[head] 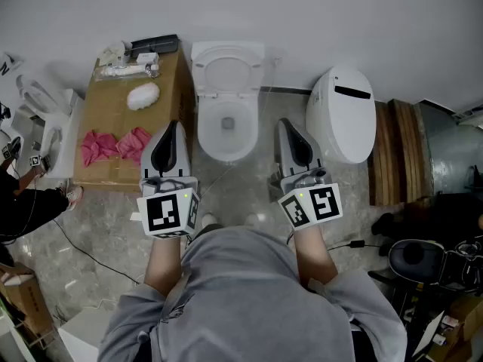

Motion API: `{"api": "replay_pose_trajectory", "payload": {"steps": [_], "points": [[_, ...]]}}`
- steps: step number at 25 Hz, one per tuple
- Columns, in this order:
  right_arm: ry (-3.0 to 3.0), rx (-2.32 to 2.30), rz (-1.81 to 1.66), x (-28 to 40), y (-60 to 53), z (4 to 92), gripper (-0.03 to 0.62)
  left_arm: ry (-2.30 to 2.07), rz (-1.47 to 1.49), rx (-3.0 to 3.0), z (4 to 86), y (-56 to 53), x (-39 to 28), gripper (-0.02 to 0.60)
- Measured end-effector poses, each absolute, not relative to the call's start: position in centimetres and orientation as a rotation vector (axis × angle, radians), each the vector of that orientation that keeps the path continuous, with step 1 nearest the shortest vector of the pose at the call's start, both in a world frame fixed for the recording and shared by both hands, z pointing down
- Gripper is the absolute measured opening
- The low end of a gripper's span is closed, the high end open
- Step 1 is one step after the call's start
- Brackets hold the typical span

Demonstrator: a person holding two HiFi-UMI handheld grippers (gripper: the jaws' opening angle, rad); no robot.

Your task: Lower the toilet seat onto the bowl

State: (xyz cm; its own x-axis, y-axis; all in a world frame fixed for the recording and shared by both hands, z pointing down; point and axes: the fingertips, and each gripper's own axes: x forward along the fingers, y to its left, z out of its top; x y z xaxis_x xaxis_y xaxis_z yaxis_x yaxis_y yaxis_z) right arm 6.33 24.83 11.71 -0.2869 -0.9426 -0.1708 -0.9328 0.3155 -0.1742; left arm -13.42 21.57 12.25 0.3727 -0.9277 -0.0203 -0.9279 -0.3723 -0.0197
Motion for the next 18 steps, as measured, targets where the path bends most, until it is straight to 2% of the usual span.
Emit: {"api": "replay_pose_trajectory", "payload": {"steps": [18], "points": [[2.351, -1.728, -0.039, 9.2, 26.7, 11.5, -0.002, 1.779, -0.014, -2.554, 12.5, 23.7, -10.7, 0.000]]}}
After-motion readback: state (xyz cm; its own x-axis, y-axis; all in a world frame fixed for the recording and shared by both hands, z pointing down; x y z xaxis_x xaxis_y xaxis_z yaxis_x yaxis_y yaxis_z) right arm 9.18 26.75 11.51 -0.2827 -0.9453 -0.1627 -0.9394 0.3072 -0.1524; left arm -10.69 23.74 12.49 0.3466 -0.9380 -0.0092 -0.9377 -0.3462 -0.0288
